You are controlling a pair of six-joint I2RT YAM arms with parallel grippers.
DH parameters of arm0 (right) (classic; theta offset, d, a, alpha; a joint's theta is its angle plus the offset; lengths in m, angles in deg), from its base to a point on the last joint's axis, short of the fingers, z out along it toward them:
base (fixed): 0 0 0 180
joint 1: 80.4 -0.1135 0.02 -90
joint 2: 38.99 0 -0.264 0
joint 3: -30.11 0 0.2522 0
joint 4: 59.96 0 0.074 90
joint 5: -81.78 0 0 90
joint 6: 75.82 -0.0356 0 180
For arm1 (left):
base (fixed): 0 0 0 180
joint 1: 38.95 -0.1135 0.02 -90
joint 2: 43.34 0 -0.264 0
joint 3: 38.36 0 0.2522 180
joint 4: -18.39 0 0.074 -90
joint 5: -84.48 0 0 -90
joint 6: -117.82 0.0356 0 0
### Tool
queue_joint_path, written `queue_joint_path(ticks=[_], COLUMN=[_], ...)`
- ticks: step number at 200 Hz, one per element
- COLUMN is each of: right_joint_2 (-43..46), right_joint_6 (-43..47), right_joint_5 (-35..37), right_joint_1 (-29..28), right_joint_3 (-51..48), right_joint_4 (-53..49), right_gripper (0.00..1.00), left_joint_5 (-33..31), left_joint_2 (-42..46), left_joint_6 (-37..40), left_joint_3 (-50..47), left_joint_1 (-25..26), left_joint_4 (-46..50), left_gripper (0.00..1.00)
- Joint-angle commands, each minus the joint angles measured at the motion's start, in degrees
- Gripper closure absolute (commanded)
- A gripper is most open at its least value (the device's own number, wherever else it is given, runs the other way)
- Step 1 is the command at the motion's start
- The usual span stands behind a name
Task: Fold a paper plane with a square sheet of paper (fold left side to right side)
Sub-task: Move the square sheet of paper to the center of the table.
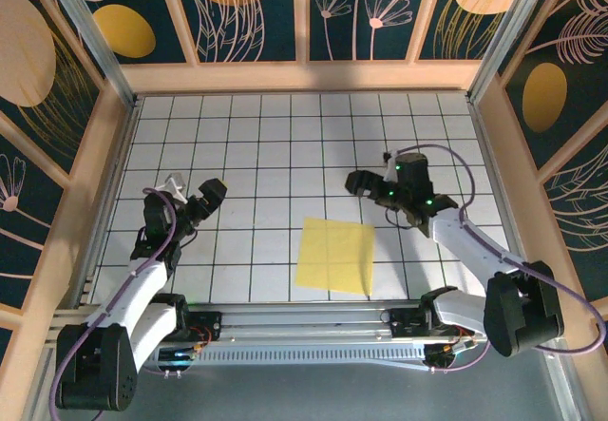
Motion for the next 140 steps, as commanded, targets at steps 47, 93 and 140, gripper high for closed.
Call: queue_joint_path(ticks=[47, 93, 140], right_joint_2=[-4.4, -11.0, -18.7], right_joint_6=[-7.6, -9.9, -11.7], right_joint_5=[-3.4, -7.7, -8.1], right_joint_1=[-10.7, -16.4, -20.0], right_joint_3=[-5.0, -5.1, -3.3], right_joint_4=[-1.3, 3.2, 8.4], right_gripper=[0.16, 0.21, 0.21], left_joint_5=[5.9, 6.0, 6.5], left_joint_2=[-0.6, -0.9, -2.6], left_joint_6=[-4.2, -5.0, -5.0], left_joint_3=[-2.3, -2.8, -2.0], left_joint_1=[-0.2, 0.0, 0.4], left_joint_4=[-2.7, -3.2, -3.0], left_gripper=[0.01, 0.01, 0.01])
